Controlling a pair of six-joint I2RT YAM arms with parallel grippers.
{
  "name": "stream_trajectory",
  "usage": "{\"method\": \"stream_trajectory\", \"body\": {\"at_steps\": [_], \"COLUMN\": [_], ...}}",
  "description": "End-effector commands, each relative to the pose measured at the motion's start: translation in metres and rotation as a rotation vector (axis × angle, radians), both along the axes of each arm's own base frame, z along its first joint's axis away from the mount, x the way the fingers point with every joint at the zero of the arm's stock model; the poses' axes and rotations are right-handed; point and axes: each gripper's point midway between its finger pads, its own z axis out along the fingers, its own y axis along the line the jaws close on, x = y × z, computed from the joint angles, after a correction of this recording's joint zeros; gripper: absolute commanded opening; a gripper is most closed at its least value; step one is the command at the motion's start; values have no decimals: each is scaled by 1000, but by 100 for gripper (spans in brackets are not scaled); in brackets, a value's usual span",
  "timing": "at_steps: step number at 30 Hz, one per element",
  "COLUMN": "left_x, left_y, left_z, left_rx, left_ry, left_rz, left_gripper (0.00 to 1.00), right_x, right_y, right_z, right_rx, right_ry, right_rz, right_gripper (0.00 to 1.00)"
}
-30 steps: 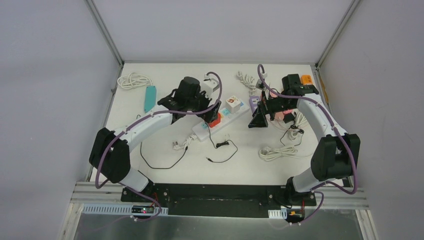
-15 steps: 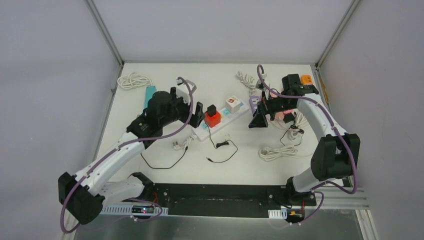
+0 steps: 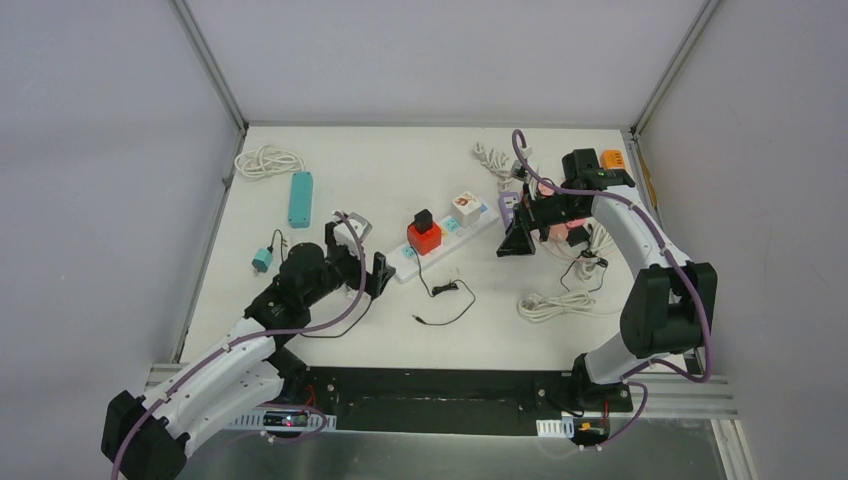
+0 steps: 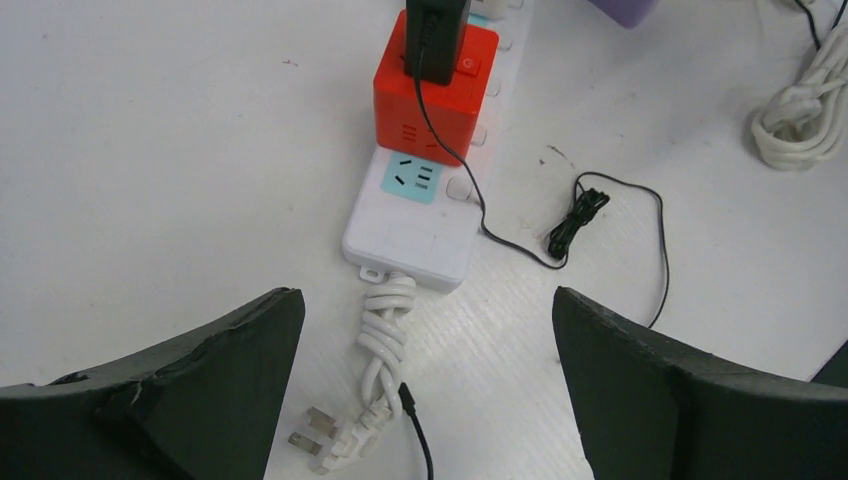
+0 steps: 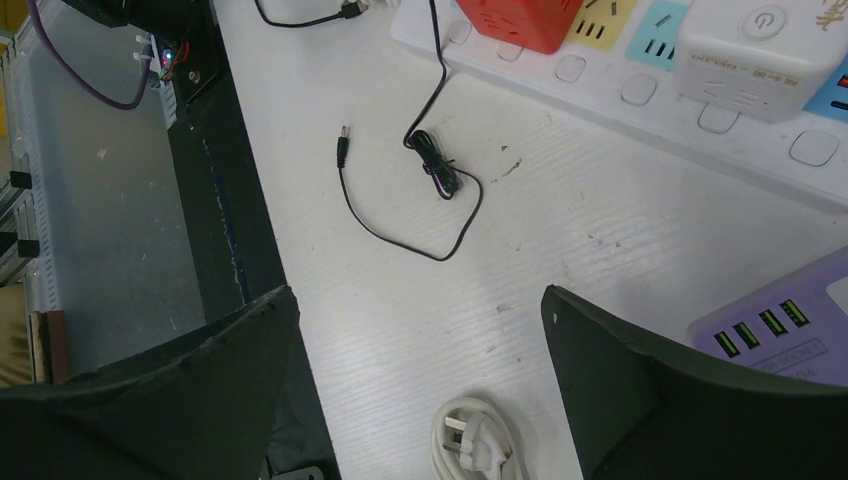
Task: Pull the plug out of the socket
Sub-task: Remove the plug from the socket.
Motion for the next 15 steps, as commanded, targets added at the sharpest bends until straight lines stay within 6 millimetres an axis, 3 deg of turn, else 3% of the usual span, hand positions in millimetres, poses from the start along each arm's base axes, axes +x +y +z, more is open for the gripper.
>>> {"method": "stream_trajectory", "body": {"at_steps": [1,8,15], "left_x": [14,13,28], "left_y": [-5,-36,-54], "left_z": [13,-20,-53], "left_rx": [-7,103,208], "left_ry": [-174,-233,-226], "left_rz": [-15,-232,-330], "left_gripper": [98,97,93], "right_x": [9,8,7], "right_y": [1,1,2], "right_z": [7,8,11], "right_rx": [15,19,30], "right_ry": [-56,-56,-55], "right_rz": [8,13,19], "right_gripper": [95,95,95]}}
